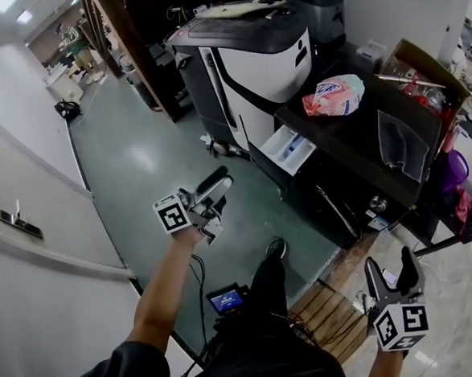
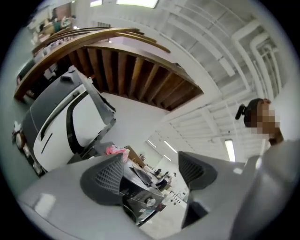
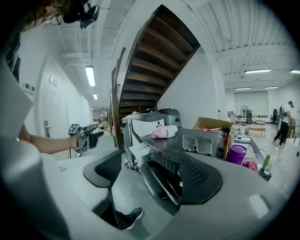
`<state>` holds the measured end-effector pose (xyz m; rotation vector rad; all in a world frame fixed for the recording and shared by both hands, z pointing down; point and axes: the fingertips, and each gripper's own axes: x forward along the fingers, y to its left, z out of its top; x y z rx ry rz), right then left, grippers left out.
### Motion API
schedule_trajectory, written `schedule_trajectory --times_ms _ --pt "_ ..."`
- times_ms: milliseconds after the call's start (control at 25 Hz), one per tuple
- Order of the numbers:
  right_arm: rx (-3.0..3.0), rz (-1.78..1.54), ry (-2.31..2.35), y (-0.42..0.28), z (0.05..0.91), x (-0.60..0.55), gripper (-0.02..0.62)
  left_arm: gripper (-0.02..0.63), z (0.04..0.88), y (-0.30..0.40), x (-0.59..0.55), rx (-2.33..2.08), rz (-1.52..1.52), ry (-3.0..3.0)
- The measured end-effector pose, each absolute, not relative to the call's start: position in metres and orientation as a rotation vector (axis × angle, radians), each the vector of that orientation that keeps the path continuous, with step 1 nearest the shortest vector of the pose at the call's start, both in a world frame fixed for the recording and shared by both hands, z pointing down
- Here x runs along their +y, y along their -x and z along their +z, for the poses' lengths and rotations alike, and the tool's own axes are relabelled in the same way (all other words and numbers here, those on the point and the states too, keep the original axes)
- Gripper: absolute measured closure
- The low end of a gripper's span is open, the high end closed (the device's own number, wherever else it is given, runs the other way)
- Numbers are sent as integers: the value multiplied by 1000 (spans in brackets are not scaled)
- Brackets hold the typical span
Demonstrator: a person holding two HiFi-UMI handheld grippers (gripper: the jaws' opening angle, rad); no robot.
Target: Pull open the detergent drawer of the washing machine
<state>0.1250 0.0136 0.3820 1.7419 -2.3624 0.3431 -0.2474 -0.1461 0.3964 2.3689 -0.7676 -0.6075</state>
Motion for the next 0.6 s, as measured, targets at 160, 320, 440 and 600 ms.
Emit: schedule_trajectory --times_ms 160,320,440,600 --pt "-2388 314 -1748 -122 369 27 247 210 364 237 -113 -886 -393 -2592" --pt "-2412 288 -1748 -119 353 43 247 210 333 224 -79 -1024 -164 -2809" --pt "-2412 274 -1755 -120 345 53 247 210 309 218 -58 -1163 -41 -2937" --pt "-2402 258 -1780 -122 341 69 247 210 282 211 -30 -1317 57 -3055"
